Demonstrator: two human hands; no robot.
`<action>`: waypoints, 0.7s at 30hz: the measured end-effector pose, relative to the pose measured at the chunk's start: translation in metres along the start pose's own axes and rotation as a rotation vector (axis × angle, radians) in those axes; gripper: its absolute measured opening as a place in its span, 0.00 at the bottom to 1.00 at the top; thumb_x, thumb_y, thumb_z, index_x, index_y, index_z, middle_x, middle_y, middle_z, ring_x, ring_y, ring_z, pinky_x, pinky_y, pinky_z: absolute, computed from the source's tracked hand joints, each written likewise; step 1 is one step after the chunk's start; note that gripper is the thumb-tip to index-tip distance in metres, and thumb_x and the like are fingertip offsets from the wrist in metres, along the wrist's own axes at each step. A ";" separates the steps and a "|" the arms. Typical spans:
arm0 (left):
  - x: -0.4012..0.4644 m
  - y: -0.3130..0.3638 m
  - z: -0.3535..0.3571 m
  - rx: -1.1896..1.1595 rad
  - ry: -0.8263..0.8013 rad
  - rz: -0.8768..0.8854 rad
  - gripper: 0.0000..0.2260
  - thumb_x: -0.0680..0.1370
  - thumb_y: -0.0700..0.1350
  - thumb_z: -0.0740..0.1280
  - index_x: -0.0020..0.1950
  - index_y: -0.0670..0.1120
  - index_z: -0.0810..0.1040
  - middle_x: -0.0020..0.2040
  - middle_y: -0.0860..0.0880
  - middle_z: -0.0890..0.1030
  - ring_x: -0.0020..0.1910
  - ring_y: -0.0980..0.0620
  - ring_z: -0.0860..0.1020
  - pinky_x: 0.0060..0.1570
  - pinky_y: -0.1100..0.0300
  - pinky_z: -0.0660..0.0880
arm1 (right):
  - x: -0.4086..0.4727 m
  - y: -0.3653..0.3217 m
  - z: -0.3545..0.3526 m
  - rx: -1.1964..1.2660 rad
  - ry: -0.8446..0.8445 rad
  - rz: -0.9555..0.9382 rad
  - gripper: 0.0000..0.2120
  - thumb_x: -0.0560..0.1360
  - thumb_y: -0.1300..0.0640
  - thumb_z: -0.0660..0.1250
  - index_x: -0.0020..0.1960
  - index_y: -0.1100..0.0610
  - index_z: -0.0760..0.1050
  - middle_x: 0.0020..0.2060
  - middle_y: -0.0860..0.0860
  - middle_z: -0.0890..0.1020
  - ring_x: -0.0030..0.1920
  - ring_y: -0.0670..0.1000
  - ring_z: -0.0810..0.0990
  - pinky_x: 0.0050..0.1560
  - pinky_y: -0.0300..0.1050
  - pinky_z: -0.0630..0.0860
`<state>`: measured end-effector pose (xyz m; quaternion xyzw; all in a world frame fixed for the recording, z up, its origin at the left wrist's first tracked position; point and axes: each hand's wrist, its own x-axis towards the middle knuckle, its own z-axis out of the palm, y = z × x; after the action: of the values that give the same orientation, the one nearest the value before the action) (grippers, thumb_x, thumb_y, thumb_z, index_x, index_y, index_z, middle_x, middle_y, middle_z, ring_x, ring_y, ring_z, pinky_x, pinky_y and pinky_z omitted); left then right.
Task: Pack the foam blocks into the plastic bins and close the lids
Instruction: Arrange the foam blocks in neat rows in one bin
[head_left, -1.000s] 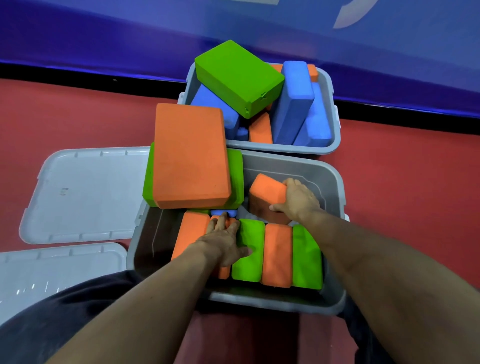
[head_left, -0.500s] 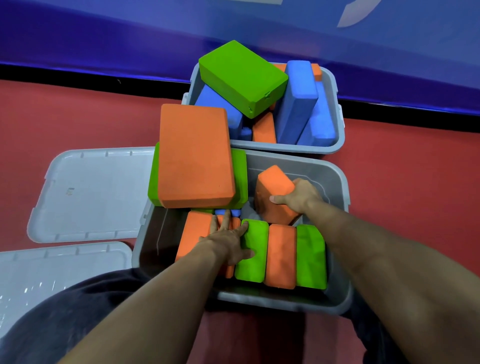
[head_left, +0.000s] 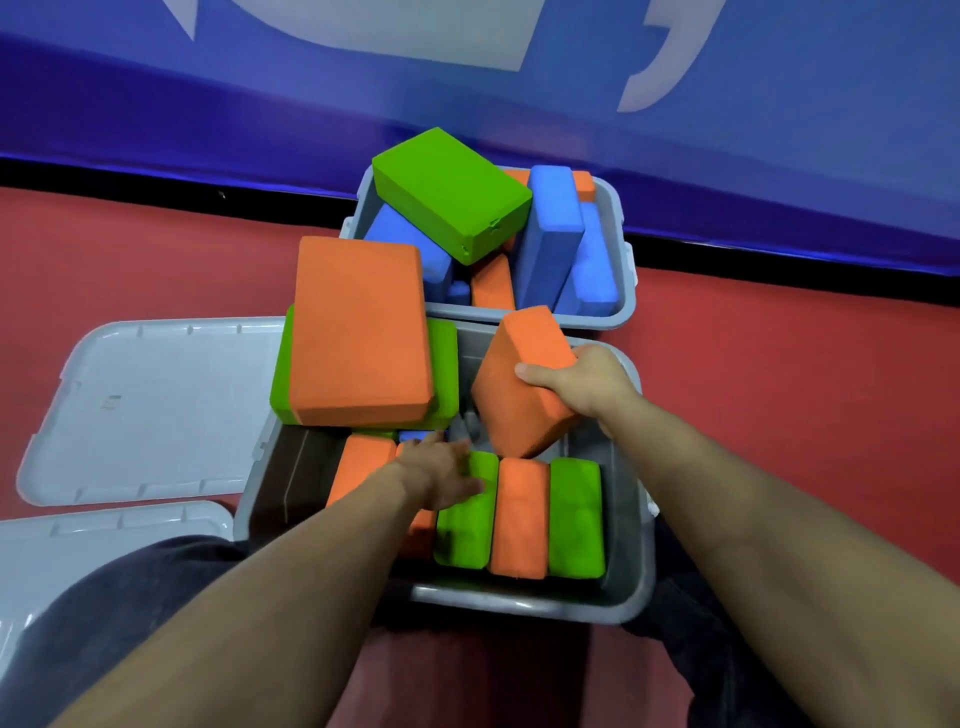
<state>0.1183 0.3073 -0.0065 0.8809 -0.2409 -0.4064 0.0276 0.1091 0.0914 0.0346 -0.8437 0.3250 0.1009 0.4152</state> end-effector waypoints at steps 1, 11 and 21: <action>-0.005 0.005 -0.004 -0.061 0.012 -0.003 0.37 0.81 0.62 0.63 0.83 0.50 0.52 0.82 0.40 0.54 0.82 0.44 0.52 0.78 0.50 0.55 | -0.006 -0.004 -0.004 0.021 0.019 -0.002 0.27 0.65 0.34 0.78 0.48 0.56 0.82 0.44 0.52 0.85 0.46 0.54 0.83 0.35 0.45 0.72; -0.033 0.024 -0.008 -0.493 0.050 0.053 0.45 0.75 0.49 0.77 0.83 0.47 0.52 0.79 0.46 0.65 0.75 0.50 0.67 0.65 0.66 0.65 | -0.023 -0.011 0.003 0.145 0.078 0.086 0.50 0.49 0.20 0.70 0.60 0.54 0.77 0.51 0.51 0.85 0.51 0.56 0.84 0.55 0.56 0.81; -0.022 0.025 -0.012 -1.064 0.202 -0.054 0.36 0.75 0.69 0.65 0.75 0.47 0.72 0.69 0.49 0.76 0.64 0.50 0.76 0.64 0.55 0.71 | -0.024 -0.031 0.038 0.096 -0.026 0.139 0.50 0.64 0.29 0.74 0.69 0.63 0.61 0.65 0.59 0.78 0.64 0.61 0.78 0.64 0.54 0.75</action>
<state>0.1047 0.2931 0.0233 0.7858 0.0246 -0.3861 0.4826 0.1140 0.1453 0.0406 -0.7968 0.3818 0.1244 0.4515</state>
